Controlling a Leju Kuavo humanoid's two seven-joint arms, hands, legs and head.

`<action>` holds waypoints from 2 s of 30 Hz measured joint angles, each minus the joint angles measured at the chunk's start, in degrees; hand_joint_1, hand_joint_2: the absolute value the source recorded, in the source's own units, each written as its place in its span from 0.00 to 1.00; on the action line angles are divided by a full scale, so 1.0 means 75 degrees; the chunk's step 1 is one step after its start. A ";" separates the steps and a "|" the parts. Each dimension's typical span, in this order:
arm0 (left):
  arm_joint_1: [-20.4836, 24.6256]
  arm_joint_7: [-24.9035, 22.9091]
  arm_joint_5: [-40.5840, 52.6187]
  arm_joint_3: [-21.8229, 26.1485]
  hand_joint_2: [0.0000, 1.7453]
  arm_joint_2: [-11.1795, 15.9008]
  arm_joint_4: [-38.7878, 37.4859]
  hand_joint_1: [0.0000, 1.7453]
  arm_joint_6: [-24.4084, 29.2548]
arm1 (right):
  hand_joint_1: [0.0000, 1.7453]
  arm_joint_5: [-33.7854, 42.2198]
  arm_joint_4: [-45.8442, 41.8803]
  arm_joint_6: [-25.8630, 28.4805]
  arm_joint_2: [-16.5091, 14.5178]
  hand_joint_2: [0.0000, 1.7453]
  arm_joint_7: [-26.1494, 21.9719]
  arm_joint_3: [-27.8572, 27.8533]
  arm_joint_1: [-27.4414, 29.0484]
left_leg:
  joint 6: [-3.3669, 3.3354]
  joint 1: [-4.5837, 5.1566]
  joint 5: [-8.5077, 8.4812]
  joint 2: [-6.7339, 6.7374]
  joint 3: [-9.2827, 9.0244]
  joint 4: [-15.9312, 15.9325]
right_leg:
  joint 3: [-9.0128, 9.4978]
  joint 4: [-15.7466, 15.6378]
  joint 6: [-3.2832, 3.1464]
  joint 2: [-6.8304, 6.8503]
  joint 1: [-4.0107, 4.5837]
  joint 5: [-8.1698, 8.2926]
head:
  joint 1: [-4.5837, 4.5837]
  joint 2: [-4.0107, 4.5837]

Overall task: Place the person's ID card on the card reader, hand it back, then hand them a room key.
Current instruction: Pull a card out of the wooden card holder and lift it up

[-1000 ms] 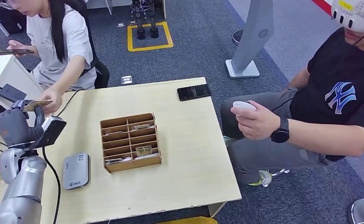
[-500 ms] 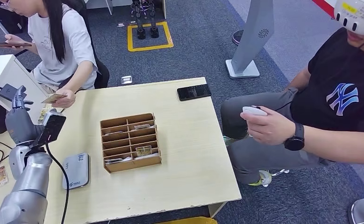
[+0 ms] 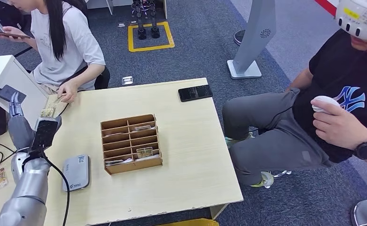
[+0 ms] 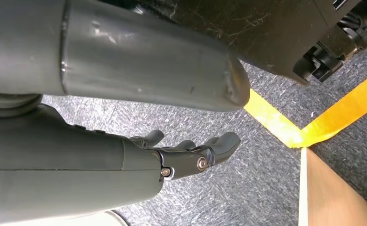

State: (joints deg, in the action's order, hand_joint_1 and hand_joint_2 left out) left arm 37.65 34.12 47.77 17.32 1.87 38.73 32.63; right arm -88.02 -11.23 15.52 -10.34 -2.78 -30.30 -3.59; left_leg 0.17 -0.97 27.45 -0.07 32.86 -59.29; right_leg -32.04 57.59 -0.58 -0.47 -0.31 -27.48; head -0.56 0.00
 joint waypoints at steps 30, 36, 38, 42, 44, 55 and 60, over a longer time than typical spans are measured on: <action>-0.6468 -0.0197 0.0383 -0.3422 1.00 0.2549 0.7595 0.00 -0.1515 | 0.00 0.0423 0.0000 0.0219 0.0069 0.00 0.0082 -0.0550 0.0078 | 0.0013 -0.0005 0.0016 0.0019 0.0022 0.0007 | -0.0030 0.0002 -0.0009 -0.0017 0.0002 -0.0017 | -0.0001 0.0000; -0.6464 -0.0306 0.0453 -0.3711 1.00 0.2910 0.7770 0.00 -0.1590 | 0.00 0.0420 0.0000 0.0197 0.0073 0.00 0.0120 -0.0555 0.0075 | 0.0013 -0.0005 0.0014 0.0017 0.0021 0.0006 | -0.0029 0.0003 -0.0011 -0.0016 0.0002 -0.0014 | -0.0001 0.0000; -0.6464 -0.0306 0.0453 -0.3744 1.00 0.2961 0.7790 0.00 -0.1591 | 0.00 0.0420 0.0000 0.0195 0.0074 0.00 0.0120 -0.0556 0.0075 | 0.0013 -0.0005 0.0014 0.0017 0.0021 0.0006 | -0.0029 0.0003 -0.0011 -0.0016 0.0002 -0.0014 | -0.0001 0.0000; -0.6463 -0.0316 0.0464 -0.3781 1.00 0.3024 0.7795 0.00 -0.1601 | 0.00 0.0420 0.0000 0.0195 0.0076 0.00 0.0119 -0.0556 0.0075 | 0.0013 -0.0005 0.0014 0.0017 0.0021 0.0006 | -0.0030 0.0003 -0.0011 -0.0016 0.0002 -0.0014 | -0.0001 0.0000; -0.6436 -0.0386 0.0550 -0.3818 1.00 0.3057 0.7795 0.00 -0.1636 | 0.00 0.0420 0.0000 0.0195 0.0076 0.00 0.0119 -0.0556 0.0075 | 0.0013 -0.0005 0.0014 0.0017 0.0021 0.0006 | -0.0032 0.0003 -0.0011 -0.0016 0.0002 -0.0014 | -0.0001 0.0000; -0.4611 -0.1617 0.2208 -0.5329 1.00 0.2363 0.6906 0.00 -0.1665 | 0.00 0.0420 0.0000 0.0234 0.0073 0.00 0.0010 -0.0557 0.0032 | 0.0002 0.0002 -0.0008 -0.0010 0.0026 0.0003 | -0.0028 0.0002 0.0003 0.0016 -0.0003 0.0011 | -0.0001 0.0000; -0.3768 -0.2317 0.2704 -0.6183 1.00 0.1921 0.6241 0.00 -0.1568 | 0.00 0.0422 0.0000 0.0235 0.0073 0.00 0.0039 -0.0584 0.0030 | 0.0003 0.0004 -0.0014 -0.0007 0.0028 0.0000 | -0.0031 0.0001 0.0003 0.0012 -0.0005 0.0018 | -0.0001 0.0000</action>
State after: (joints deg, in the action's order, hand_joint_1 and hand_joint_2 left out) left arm 9.39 16.74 68.05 -29.05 16.29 85.54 20.87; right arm -84.85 -11.23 17.28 -9.79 -2.49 -34.68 -3.37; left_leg 0.20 -0.94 27.35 -0.12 33.07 -59.29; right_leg -32.27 57.60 -0.55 -0.37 -0.34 -27.34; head -0.57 0.00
